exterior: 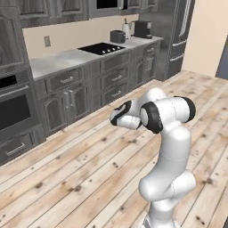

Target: Place the large bottle from the dining counter next to the other large bottle outside the sink, and place the small bottle from the dining counter next to the other small bottle inside the sink.

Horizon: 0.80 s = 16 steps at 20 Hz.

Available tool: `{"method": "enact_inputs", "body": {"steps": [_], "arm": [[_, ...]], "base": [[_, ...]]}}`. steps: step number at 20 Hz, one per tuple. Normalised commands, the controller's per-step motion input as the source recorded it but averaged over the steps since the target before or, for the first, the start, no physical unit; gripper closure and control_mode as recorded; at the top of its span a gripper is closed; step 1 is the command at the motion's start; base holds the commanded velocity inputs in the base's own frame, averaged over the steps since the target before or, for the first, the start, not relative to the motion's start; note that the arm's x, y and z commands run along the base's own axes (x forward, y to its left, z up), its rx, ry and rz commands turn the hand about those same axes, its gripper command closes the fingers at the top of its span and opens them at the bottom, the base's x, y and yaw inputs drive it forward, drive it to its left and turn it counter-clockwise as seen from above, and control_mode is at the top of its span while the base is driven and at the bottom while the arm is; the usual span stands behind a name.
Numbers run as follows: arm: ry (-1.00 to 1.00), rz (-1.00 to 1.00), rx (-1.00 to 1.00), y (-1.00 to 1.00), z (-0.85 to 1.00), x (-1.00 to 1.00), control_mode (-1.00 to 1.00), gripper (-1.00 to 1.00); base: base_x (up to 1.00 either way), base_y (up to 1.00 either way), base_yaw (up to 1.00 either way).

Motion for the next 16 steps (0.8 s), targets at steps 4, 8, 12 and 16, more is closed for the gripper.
{"method": "enact_inputs", "body": {"steps": [4,8,12,16], "arm": [[0.0,0.0,0.0,0.0,0.0,0.0,1.0,1.0],[0.0,0.0,0.0,0.0,0.0,0.0,1.0,1.0],[0.0,0.0,0.0,0.0,0.0,0.0,1.0,1.0],[0.0,0.0,0.0,0.0,0.0,0.0,1.0,1.0]], "base": [[0.53,0.0,-0.27],[0.47,0.0,-0.29],[0.44,0.0,-0.29],[0.55,0.0,-0.27]]}}
